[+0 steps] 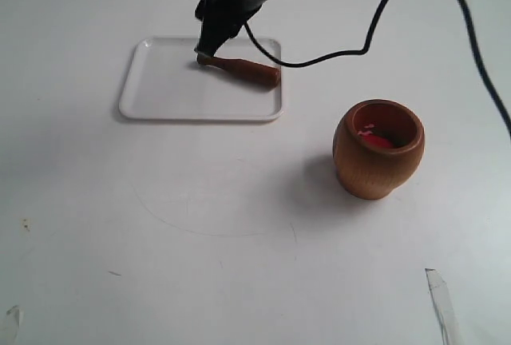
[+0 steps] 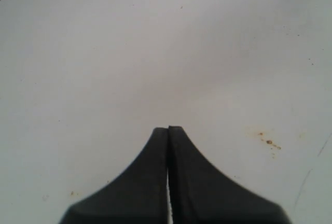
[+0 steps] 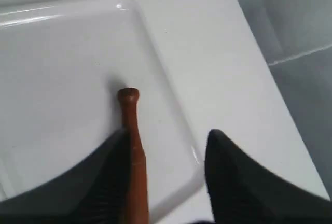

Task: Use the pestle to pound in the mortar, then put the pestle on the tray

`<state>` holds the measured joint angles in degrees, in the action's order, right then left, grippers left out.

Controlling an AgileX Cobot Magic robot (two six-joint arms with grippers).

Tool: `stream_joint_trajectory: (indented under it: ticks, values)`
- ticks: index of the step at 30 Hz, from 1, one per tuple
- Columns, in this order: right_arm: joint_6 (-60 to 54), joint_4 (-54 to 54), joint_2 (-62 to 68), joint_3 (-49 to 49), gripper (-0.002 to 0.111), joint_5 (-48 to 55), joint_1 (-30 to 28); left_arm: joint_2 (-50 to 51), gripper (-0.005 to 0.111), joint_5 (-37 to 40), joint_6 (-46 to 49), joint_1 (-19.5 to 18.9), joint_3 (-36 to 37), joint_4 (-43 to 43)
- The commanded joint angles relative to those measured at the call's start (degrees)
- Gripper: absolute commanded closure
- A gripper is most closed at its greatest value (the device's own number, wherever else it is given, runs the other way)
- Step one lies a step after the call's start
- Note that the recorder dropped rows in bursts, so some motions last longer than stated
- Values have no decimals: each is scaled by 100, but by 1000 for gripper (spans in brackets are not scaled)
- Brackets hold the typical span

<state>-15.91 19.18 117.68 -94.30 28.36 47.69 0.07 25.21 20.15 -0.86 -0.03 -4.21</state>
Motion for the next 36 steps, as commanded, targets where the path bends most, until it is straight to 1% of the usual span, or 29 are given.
stream_joint_trajectory:
  ticks: [1, 3, 7, 12, 18, 21, 25, 29, 30, 35, 36]
  values:
    - [350, 281, -522, -45, 93, 647, -22, -7, 107, -17, -47, 44, 3, 42]
    - [336, 281, -713, -1, 109, 870, -22, -7, 107, -17, -47, 44, 3, 42]
    - [385, 281, -1220, 339, 108, 945, -22, -7, 107, -17, -47, 44, 3, 42]
    - [505, 281, -2054, 1071, 108, 642, -22, -7, 107, -17, -47, 44, 3, 42]
    - [875, 281, -3318, 2213, 108, -465, -22, -7, 107, -17, -47, 44, 3, 42]
    - [1003, 266, -3997, 2916, 108, -1280, -22, -7, 107, -17, -47, 44, 3, 42]
    - [1003, 95, -5021, 3961, 108, -2717, -22, -7, 107, -17, -47, 44, 3, 42]
    - [1003, -207, -5886, 4759, 108, -3688, -22, -7, 107, -17, -47, 44, 3, 42]
    - [1020, -297, -6345, 5134, 108, -3966, -22, -7, 107, -17, -47, 44, 3, 42]
    - [1045, -380, -7839, 6078, 108, -4096, -22, -7, 107, -17, -47, 44, 3, 42]
    - [1130, -434, -8311, 6301, 108, -4122, -22, -7, 107, -17, -47, 44, 3, 42]
